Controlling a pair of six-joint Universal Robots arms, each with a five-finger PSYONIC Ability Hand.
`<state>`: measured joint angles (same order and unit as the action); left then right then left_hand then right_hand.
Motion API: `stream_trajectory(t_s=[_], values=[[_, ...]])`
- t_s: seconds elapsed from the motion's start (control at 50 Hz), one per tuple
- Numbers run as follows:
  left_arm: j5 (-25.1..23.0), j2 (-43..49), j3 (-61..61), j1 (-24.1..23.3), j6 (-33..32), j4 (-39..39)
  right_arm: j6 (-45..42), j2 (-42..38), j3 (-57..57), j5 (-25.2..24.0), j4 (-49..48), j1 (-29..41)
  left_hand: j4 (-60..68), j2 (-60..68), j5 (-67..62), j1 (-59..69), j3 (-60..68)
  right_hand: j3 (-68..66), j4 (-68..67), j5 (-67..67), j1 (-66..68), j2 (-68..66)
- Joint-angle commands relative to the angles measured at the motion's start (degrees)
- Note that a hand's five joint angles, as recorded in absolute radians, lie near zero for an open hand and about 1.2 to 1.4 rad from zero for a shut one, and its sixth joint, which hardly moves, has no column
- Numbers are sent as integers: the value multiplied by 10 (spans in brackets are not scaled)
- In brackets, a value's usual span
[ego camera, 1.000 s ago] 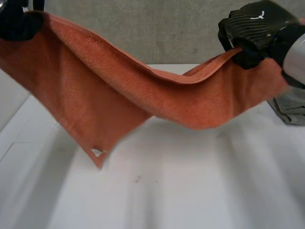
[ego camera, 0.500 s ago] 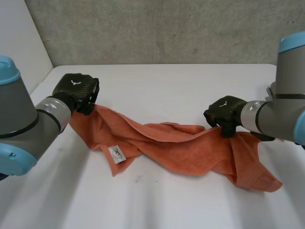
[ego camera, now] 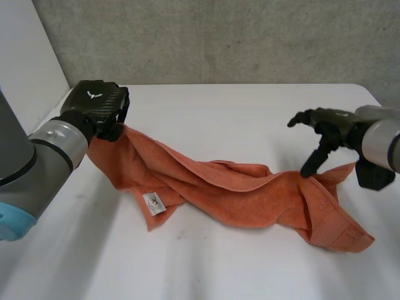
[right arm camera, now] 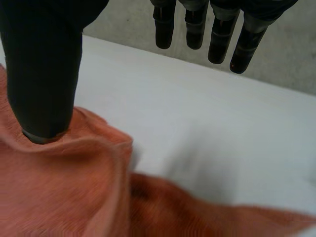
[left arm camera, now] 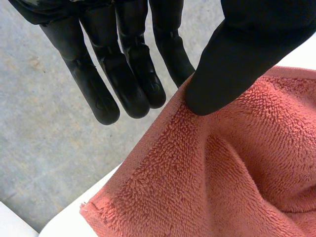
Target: Fold the laundry.
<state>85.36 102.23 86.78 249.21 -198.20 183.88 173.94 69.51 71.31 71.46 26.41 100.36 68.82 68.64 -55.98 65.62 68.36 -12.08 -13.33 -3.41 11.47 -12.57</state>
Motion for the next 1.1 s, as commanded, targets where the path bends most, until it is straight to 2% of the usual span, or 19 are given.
stream_trajectory(t_s=[0.02, 0.2, 0.34, 0.56, 0.74, 0.78, 0.84, 0.86, 0.94, 1.04, 1.08, 1.1], values=[[0, -39, 24, -5, -2, 1, 24, 89, 137, 3, -3, -12, 112, 114, -140, 144, 116, 21, 33, 34, -15, 26], [-2, -40, 22, 1, -2, 1, 39, 185, 220, 67, -4, -3, 112, 114, -140, 144, 116, 21, 33, 34, -15, 26], [-2, -35, 21, 3, 0, 1, 39, 196, 239, 125, -4, -2, 112, 114, -140, 144, 116, 21, 33, 34, -15, 26], [-1, -36, 25, 3, 1, 1, 41, 195, 266, 139, -6, -3, 112, 114, -140, 144, 116, 21, 33, 34, -15, 26], [-1, -36, 28, 3, 1, 1, 65, 164, 306, 148, -44, -4, 112, 114, -140, 144, 116, 15, 28, 28, -9, 20], [0, -36, 28, 3, 1, 0, 70, 150, 310, 152, -52, -4, 112, 114, -140, 144, 116, -34, -21, -20, 40, -29], [0, -35, 28, 5, 1, 0, 76, 121, 311, 155, -71, -3, 112, 114, -140, 144, 116, -212, -199, -198, 218, -207], [0, -35, 29, 7, 1, 0, 80, 107, 306, 155, -82, -3, 112, 114, -140, 144, 116, -394, -381, -380, 400, -389], [-1, -34, 29, 13, 1, 1, 75, 85, 288, 154, -112, -7, 112, 114, -140, 144, 116, -679, -666, -665, 685, -674], [-5, -18, 24, 28, -1, 8, 48, 45, 206, 141, -137, -3, 112, 114, -140, 144, 116, -679, -667, -666, 685, -674], [-5, -5, 18, 29, -6, 18, 10, 34, 169, 141, -134, -3, 112, 114, -140, 144, 116, -679, -667, -666, 685, -674], [-5, 4, 16, 30, -8, 25, -42, 21, 130, 141, -131, -2, 112, 114, -140, 144, 116, -679, -667, -666, 685, -674]])
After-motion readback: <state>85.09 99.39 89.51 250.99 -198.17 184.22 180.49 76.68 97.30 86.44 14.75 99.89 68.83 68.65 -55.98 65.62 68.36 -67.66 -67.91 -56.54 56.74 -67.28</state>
